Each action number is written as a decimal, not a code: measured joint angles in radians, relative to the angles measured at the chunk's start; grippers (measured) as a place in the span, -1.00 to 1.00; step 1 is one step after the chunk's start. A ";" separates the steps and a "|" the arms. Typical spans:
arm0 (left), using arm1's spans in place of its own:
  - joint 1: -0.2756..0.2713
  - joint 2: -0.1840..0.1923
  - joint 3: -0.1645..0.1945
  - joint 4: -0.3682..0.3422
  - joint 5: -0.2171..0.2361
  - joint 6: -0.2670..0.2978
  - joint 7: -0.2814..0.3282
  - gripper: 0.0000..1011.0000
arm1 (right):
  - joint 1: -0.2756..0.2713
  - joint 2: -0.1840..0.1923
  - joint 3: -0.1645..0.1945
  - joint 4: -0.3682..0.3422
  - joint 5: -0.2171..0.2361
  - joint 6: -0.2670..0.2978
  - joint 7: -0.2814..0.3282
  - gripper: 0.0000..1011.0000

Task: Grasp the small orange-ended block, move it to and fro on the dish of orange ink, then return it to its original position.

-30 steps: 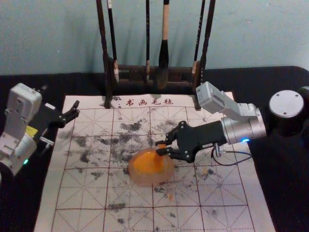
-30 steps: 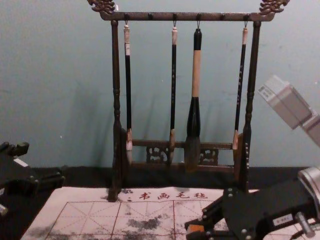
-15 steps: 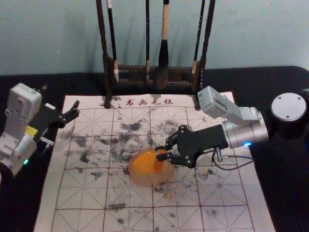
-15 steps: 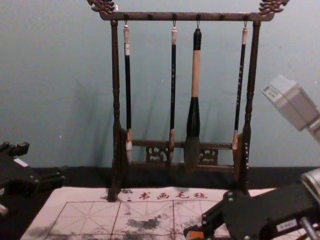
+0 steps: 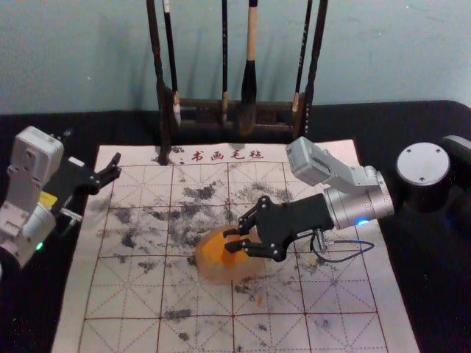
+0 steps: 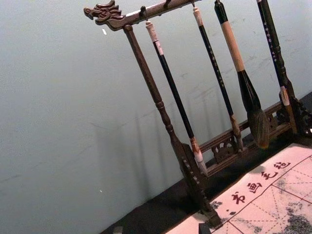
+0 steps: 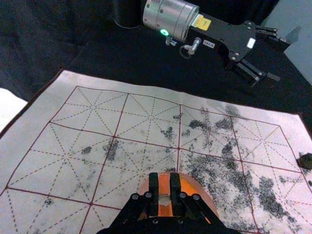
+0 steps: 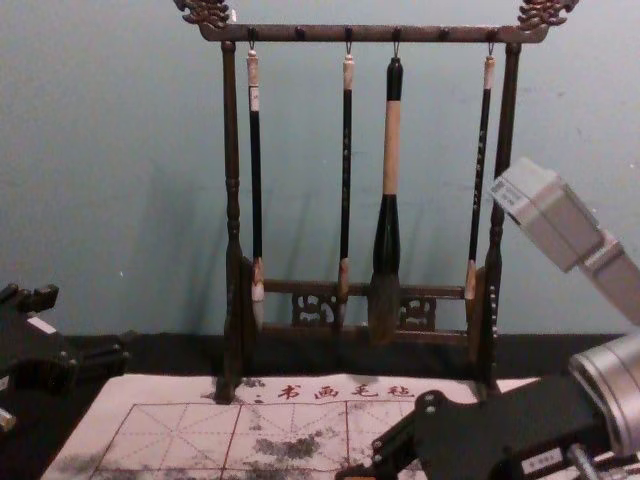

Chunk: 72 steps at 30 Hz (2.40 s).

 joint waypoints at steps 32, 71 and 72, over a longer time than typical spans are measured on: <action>0.000 0.000 0.000 0.000 0.000 0.000 0.000 0.98 | 0.051 -0.083 0.009 0.141 -0.013 -0.046 -0.001 -0.73; 0.000 0.000 0.000 0.000 0.000 0.000 0.000 0.98 | 0.006 0.001 0.033 0.026 -0.035 -0.014 -0.033 -0.73; 0.000 0.000 0.000 0.000 0.000 0.000 0.000 0.98 | 0.005 0.003 0.033 0.022 -0.035 -0.014 -0.032 -0.73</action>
